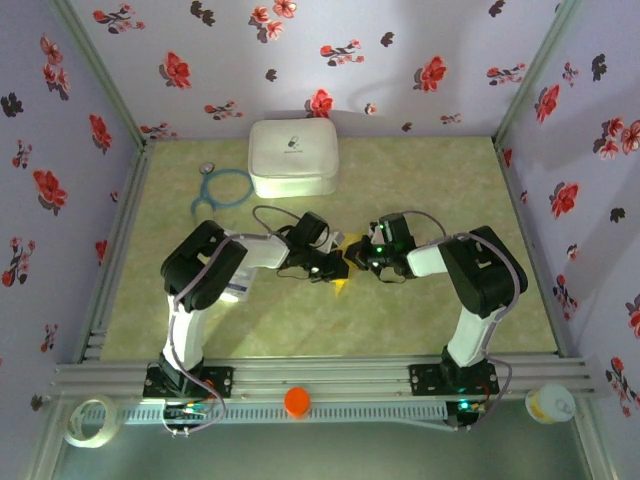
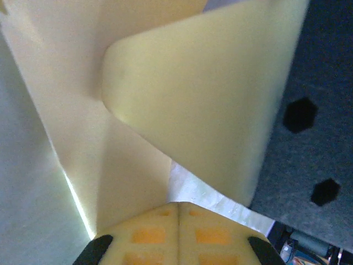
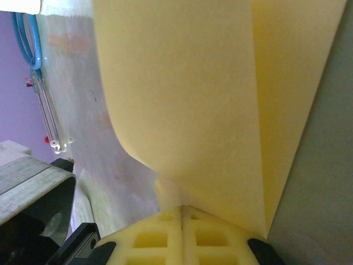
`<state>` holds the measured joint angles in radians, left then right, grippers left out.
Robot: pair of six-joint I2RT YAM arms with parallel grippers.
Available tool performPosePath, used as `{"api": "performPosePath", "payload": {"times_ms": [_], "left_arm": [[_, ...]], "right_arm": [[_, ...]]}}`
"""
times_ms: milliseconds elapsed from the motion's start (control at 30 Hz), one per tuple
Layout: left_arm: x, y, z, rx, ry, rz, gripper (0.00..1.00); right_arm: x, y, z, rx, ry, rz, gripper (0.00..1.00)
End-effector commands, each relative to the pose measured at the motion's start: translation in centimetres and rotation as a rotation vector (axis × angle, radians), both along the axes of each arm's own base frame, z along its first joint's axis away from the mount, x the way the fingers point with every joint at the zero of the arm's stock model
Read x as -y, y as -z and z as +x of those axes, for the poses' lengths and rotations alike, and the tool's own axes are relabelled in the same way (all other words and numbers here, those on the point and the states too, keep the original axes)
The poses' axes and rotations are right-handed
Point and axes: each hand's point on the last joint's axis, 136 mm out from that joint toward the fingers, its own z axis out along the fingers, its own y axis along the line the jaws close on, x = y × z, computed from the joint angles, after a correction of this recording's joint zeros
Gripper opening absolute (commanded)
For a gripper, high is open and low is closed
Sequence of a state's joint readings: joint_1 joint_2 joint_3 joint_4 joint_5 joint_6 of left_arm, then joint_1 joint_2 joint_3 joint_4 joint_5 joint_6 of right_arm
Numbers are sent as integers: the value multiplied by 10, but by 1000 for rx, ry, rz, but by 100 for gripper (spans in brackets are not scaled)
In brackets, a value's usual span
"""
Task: Fold a paper plane with a square sheet of paper (pick it up from the middle)
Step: Fold the wing for the fifth time at the center of the table.
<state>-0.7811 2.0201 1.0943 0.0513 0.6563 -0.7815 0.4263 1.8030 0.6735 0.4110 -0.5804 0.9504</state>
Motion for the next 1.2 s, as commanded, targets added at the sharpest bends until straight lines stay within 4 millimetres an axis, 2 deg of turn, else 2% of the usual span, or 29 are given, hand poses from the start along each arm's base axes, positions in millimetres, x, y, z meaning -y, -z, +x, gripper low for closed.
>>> {"api": "performPosePath", "payload": {"times_ms": [0,433,633,867,967,1167], "left_arm": [[-25,26,-30,-44,52,132,1],[-52,15,-59,-32,114,192,2],[-56,11,-68,-13,128,205,2],[-40,-42,-35,157,32,105,0],[-25,-56,-17,176,-4,23,0],[4,-49,-2,125,18,-29,0]], "right_arm": [[29,51,-23,-134,55,-164,4],[31,50,-23,-135,58,-172,4],[31,50,-23,-136,60,-170,4],[31,48,-23,-132,61,-166,4],[31,48,-22,-132,63,-166,4],[30,48,-22,-134,62,-164,4]]}}
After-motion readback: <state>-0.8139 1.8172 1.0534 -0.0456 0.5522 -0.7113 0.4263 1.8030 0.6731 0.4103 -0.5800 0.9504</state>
